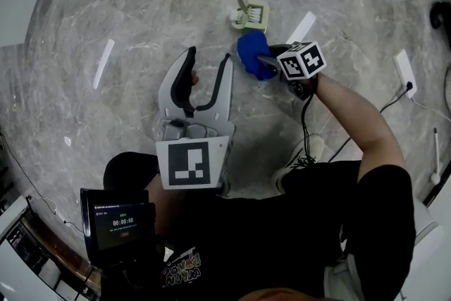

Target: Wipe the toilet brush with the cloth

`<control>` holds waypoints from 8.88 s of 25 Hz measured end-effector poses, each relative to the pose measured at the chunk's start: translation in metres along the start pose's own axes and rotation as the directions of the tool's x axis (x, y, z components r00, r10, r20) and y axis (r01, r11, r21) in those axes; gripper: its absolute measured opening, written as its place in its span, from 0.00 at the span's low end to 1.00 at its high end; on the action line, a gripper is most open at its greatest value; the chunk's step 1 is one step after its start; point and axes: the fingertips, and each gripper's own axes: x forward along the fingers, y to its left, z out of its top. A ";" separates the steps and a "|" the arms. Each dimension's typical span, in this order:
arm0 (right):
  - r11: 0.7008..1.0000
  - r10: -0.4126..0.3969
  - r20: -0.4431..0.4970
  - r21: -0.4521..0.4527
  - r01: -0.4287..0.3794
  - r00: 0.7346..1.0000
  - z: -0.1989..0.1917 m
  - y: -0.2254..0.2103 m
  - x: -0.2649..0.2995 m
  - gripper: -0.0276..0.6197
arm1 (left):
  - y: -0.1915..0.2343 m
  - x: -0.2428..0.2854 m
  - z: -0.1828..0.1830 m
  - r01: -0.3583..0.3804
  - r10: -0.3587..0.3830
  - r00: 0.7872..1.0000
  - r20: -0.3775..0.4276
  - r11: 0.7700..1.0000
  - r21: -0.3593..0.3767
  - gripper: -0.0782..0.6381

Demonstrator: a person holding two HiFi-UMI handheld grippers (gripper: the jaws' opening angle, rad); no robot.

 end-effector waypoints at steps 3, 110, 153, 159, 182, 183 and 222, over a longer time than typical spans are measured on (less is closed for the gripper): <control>0.999 0.037 -0.010 0.036 -0.036 0.999 -0.008 -0.011 -0.027 0.23 | -0.002 0.004 0.000 0.005 -0.005 1.000 -0.004 1.000 -0.015 0.40; 0.849 0.524 0.124 0.003 -0.529 0.842 0.088 0.069 -0.098 0.23 | 0.008 0.024 0.026 -0.038 0.042 0.999 0.024 0.992 -0.119 0.40; 0.797 0.590 0.464 -0.203 -0.569 0.660 0.195 0.174 -0.155 0.23 | 0.016 0.008 0.042 -0.056 0.067 0.990 0.123 0.994 -0.097 0.40; 0.808 0.590 0.152 -0.100 -0.581 0.793 0.097 0.147 -0.074 0.23 | 0.010 0.003 0.054 -0.052 0.059 0.986 0.158 0.997 -0.048 0.40; 0.992 -0.012 0.002 0.128 0.011 1.000 0.022 -0.097 -0.073 0.23 | -0.001 0.008 0.039 -0.037 0.036 0.993 0.110 0.999 0.012 0.40; 0.989 -0.049 0.027 0.138 0.045 0.998 0.024 -0.107 -0.080 0.23 | -0.002 0.009 0.038 -0.035 0.034 0.994 0.108 0.999 0.013 0.40; 0.878 -0.205 -0.230 -0.473 0.075 0.951 0.007 -0.090 -0.053 0.23 | -0.002 -0.006 0.029 -0.023 0.020 0.998 0.059 0.999 0.044 0.40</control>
